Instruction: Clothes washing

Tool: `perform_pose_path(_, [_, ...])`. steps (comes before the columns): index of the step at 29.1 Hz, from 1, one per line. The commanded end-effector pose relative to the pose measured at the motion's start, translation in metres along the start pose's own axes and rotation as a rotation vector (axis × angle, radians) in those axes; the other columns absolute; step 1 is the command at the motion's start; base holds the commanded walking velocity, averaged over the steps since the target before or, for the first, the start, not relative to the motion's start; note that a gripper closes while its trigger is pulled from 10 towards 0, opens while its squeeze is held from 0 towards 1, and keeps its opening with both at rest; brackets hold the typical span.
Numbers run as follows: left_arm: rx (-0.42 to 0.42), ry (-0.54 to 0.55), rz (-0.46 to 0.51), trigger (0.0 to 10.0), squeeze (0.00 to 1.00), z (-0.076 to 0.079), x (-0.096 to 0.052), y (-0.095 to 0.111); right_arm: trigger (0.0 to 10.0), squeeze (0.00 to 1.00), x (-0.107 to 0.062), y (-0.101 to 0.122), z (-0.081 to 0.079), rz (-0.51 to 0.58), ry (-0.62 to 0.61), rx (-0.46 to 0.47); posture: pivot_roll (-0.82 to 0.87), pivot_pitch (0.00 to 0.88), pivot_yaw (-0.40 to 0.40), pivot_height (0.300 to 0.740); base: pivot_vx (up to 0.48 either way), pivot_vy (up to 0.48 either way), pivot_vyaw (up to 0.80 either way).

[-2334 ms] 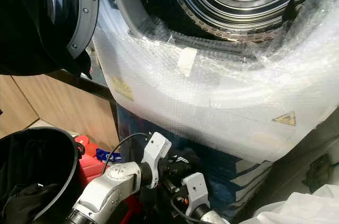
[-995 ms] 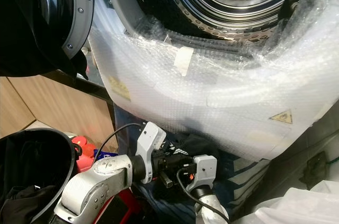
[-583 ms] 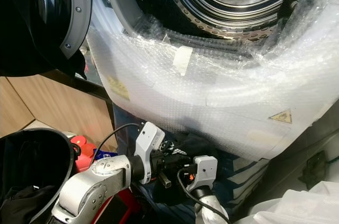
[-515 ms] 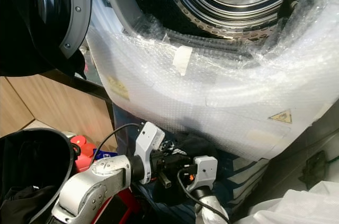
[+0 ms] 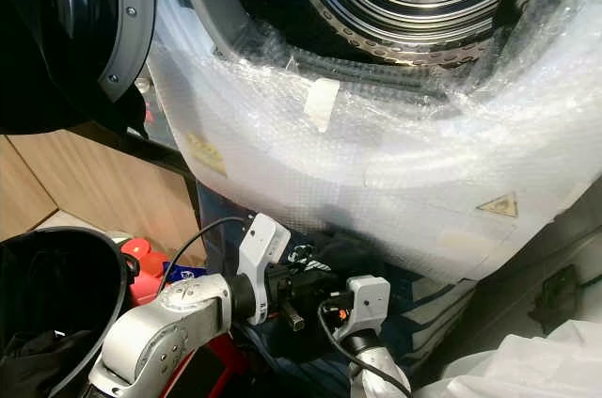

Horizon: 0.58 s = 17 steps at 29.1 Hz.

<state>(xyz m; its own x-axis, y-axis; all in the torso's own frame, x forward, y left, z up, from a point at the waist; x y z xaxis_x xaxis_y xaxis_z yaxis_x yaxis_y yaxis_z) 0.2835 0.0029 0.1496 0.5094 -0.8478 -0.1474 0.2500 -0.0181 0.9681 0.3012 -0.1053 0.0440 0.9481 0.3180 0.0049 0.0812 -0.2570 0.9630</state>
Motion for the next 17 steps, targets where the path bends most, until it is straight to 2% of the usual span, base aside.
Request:
perform_pose_path(1, [-0.002,0.032,-0.036,0.0,0.00,-0.006,-0.005,-0.007,0.0,0.00,-0.002,0.017,0.013,0.066,-0.041,0.006,-0.01,0.118,-0.033,0.740,0.000,0.000,0.00])
perform_pose_path(6, [0.009,0.037,-0.045,0.0,0.00,-0.007,-0.005,-0.009,0.0,0.00,-0.003,0.016,0.006,0.063,0.003,0.010,-0.01,0.120,-0.029,0.740,0.000,0.000,0.00])
perform_pose_path(10, [0.017,0.028,-0.052,0.0,0.00,-0.006,-0.003,-0.010,0.0,0.00,-0.007,0.013,0.000,0.047,0.048,-0.026,-0.01,0.119,-0.027,0.740,0.000,0.000,0.00])
perform_pose_path(17, [0.020,0.018,-0.048,0.0,0.00,-0.004,-0.001,-0.009,0.0,0.00,-0.012,0.009,0.001,0.036,0.049,-0.023,-0.02,0.119,-0.022,0.740,0.000,0.000,0.00])
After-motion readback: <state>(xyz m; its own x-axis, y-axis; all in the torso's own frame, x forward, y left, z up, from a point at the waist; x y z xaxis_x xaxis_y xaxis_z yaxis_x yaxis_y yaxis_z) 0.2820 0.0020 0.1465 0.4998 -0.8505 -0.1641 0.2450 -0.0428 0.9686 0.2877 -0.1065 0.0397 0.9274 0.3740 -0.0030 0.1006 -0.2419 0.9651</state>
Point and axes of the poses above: a point about 5 cm out from each wrist's last joint towards the gripper, its own x axis pointing out of the wrist towards the gripper, its own y axis along the axis of the wrist's last joint, z = x × y, the point moved 4 cm from there along x, pointing out of the wrist towards the gripper, and after that the axes turned 4 degrees about x, right-handed, at the moved point
